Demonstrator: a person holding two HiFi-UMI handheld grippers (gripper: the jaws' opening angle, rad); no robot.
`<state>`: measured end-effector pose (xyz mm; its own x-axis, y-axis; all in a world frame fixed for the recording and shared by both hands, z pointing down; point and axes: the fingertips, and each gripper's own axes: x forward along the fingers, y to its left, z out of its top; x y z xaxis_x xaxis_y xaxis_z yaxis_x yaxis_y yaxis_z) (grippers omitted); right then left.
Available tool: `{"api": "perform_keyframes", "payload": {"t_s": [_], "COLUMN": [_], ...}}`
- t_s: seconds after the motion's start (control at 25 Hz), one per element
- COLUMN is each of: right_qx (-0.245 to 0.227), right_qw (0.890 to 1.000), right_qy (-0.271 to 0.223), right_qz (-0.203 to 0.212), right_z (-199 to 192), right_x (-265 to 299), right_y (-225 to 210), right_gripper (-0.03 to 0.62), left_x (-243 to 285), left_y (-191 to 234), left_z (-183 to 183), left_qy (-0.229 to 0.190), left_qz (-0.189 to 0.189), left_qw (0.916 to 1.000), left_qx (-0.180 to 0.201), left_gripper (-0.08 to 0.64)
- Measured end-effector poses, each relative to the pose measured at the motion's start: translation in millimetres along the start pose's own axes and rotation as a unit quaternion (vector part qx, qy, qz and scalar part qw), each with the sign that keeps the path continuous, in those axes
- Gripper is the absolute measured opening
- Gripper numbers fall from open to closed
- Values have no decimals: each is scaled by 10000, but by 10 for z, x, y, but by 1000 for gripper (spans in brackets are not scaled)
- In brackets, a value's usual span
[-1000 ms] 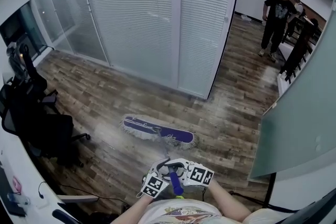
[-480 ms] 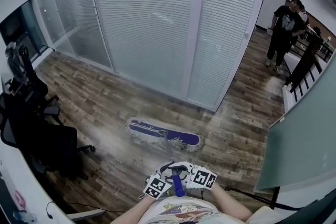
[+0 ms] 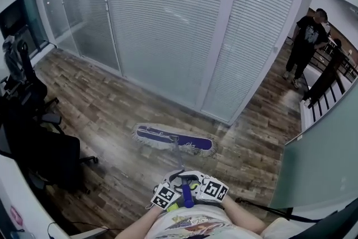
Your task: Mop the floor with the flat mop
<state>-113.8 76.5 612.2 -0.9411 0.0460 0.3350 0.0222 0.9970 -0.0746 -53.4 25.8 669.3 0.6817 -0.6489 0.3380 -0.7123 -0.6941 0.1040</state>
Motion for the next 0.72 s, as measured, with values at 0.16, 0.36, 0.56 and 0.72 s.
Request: {"api": "perform_keyframes", "payload": {"t_s": [0.16, 0.36, 0.56, 0.72], "right_qx": [-43, -61, -104, -192], "right_qw": [10000, 9999, 9995, 9988], "right_qy": [-52, -148, -288, -439], "right_qz": [23, 54, 94, 103], "right_z": [98, 99, 139, 216], "right_x": [133, 229, 350, 378], "right_y": [-263, -651, -1198, -1864], "right_gripper": [193, 195, 193, 193], "left_x": [54, 249, 535, 908], "left_y": [295, 644, 1133, 1659], "left_z": [89, 140, 213, 404], "left_qy": [-78, -87, -16, 40], "left_qz": [-9, 18, 34, 66], "left_qw": [9999, 9999, 10000, 10000], "left_qx": [-69, -62, -85, -53], "left_gripper": [178, 178, 178, 178]}}
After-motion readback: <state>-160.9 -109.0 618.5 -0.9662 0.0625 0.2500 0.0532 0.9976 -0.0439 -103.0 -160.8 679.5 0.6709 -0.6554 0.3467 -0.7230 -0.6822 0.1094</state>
